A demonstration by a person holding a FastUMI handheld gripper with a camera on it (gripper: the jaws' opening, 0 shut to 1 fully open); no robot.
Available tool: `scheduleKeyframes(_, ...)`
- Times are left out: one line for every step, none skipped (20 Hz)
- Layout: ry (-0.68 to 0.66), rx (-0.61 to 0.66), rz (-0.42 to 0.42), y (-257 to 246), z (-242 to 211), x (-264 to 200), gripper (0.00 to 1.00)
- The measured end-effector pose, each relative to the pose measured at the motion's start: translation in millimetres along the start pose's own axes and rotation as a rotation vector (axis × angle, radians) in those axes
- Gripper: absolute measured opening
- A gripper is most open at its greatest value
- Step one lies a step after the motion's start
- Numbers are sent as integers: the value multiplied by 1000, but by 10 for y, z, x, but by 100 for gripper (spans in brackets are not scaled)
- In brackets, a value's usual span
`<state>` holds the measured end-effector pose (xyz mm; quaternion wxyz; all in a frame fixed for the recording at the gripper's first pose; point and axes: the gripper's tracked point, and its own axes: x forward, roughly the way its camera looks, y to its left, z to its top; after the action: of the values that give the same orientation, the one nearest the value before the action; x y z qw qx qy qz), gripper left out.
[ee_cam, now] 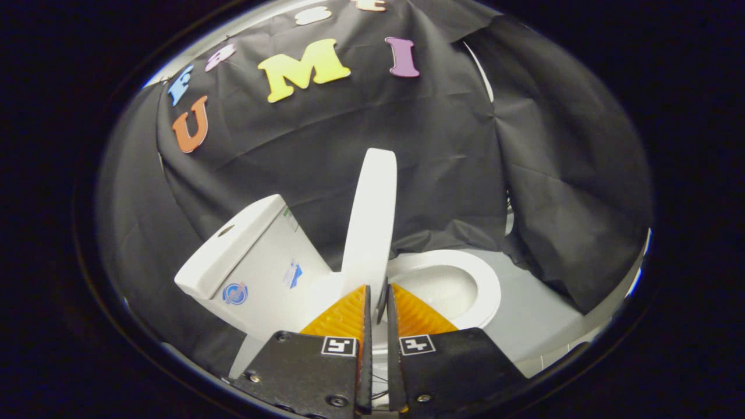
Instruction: Open the toilet lid.
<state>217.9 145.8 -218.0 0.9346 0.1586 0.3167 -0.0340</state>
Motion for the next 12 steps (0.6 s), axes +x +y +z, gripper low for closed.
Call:
scheduleKeyframes(0,4,14,47,5,-2,14)
scheduleKeyframes(-1,4,22,95,15,-11,14)
scheduleKeyframes(-3,-6,26,138,13,-14,14)
scheduleKeyframes(-5,-24,25,190,23,-21,14)
scheduleKeyframes(-8,-42,23,230,15,-31,14)
scheduleKeyframes(-10,-55,25,277,19,-36,14)
scheduleKeyframes(-13,-68,29,310,16,-43,14)
scheduleKeyframes(-14,-73,34,353,24,-57,14)
scheduleKeyframes(-15,-80,41,389,18,-79,14)
scheduleKeyframes(-18,-88,48,435,19,-88,14)
scheduleKeyframes(-20,-96,58,505,16,-83,14)
scheduleKeyframes(-23,-102,65,564,21,-80,14)
